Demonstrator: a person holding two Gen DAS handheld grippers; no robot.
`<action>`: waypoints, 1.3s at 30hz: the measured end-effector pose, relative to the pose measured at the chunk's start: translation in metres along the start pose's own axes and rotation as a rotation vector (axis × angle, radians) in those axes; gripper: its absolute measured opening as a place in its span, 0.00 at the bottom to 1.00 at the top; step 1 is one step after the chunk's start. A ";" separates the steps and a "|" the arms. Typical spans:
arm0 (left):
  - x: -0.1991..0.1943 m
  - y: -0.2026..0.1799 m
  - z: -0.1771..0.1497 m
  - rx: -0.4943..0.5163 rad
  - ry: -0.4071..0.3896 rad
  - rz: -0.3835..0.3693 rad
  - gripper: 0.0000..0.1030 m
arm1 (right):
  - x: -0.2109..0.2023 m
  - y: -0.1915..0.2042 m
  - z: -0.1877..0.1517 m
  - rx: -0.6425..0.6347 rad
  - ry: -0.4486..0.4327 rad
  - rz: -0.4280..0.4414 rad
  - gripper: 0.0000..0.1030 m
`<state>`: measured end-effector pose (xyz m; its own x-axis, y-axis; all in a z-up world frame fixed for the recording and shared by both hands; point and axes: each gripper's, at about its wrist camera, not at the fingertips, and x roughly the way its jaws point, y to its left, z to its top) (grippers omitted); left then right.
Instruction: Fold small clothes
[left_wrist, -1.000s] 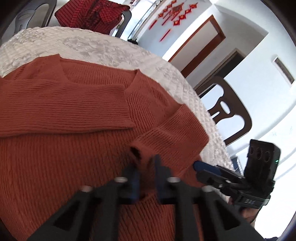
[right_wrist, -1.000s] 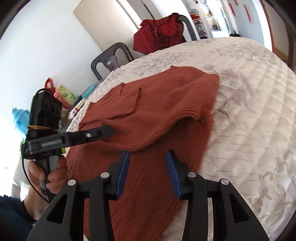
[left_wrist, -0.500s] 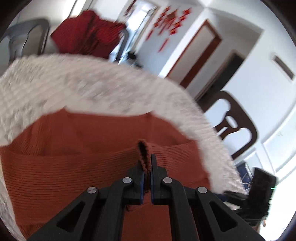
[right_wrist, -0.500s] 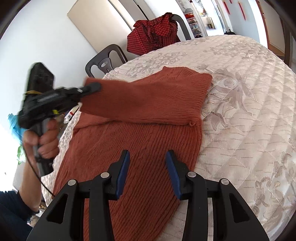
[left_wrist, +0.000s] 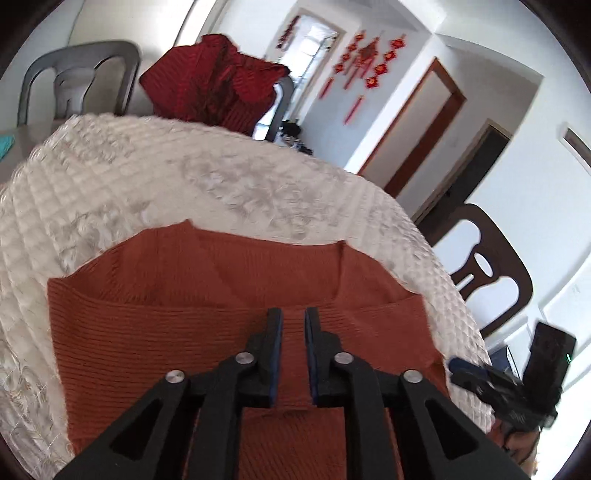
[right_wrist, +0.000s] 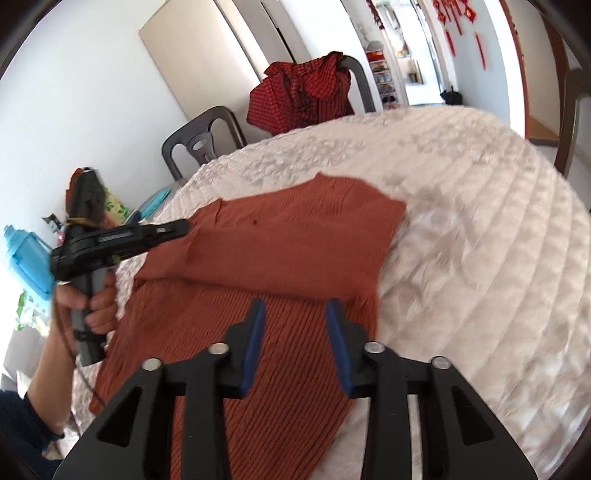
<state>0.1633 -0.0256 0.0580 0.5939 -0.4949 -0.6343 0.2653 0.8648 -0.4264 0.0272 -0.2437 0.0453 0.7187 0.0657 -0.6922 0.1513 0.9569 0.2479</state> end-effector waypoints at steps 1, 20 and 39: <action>0.003 -0.003 -0.001 0.018 0.009 -0.008 0.20 | 0.004 -0.002 0.004 -0.001 0.002 -0.008 0.31; 0.055 -0.007 -0.004 0.131 0.081 0.143 0.23 | 0.057 -0.045 0.046 0.034 0.054 -0.129 0.17; -0.011 -0.021 -0.053 0.184 0.042 0.234 0.24 | 0.002 0.004 0.007 -0.090 0.059 -0.102 0.19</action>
<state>0.1105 -0.0425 0.0396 0.6240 -0.2798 -0.7296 0.2601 0.9548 -0.1437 0.0337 -0.2417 0.0499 0.6609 -0.0193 -0.7502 0.1584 0.9807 0.1143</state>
